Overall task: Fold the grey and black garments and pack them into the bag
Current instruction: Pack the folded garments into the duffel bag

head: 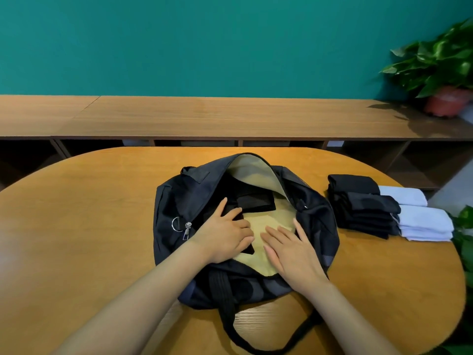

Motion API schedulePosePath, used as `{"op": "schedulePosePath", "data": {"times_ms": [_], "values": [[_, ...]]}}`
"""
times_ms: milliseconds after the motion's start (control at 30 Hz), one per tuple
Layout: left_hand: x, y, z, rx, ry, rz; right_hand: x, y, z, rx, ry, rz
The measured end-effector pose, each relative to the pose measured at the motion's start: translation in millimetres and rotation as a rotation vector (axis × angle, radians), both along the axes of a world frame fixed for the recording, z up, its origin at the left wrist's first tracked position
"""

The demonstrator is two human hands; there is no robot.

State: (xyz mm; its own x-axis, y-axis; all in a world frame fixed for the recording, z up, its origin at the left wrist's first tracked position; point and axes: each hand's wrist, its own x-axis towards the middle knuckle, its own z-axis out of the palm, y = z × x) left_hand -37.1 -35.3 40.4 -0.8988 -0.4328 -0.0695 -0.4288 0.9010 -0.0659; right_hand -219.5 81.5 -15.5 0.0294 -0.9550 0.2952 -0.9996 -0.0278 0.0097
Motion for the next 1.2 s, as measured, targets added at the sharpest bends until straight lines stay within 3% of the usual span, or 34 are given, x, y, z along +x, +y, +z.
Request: {"op": "schedulePosePath", "data": {"times_ms": [133, 333, 467, 567, 667, 733, 900, 1033, 1200], "values": [[17.4, -5.4, -3.9, -0.049, 0.069, -0.035, 4.5, 10.0, -3.8, -0.055, -0.131, -0.061], [26.7, -3.6, -10.8, -0.145, 0.139, -0.094, 16.6, 16.5, 3.7, -0.047, -0.148, 0.018], [19.4, 5.8, 5.5, -0.286, 0.319, -0.053, -2.1, 21.5, 33.0, -0.275, -0.219, 0.149], [14.9, 7.7, 20.8, -0.360, 0.503, 0.123, -36.9, 23.7, 54.4, -0.439, -0.262, -0.162], [12.8, -1.5, 23.1, -0.334, 0.530, 0.284, -81.6, 18.3, 60.0, -0.313, -0.325, -0.555], [12.2, -9.4, 15.5, -0.301, 0.506, 0.343, -106.0, 15.9, 58.9, -0.140, -0.336, -0.667], [12.8, -17.5, -5.6, -0.295, 0.490, 0.380, -120.3, 22.4, 55.0, 0.177, -0.195, -0.754], [12.6, -17.8, -10.0, -0.286, 0.491, 0.387, -103.9, 28.3, 59.2, 0.268, 0.002, -0.753], [13.0, -17.0, -11.8, -0.289, 0.497, 0.381, -89.7, 39.8, 59.2, 0.309, 0.063, -0.724]]}}
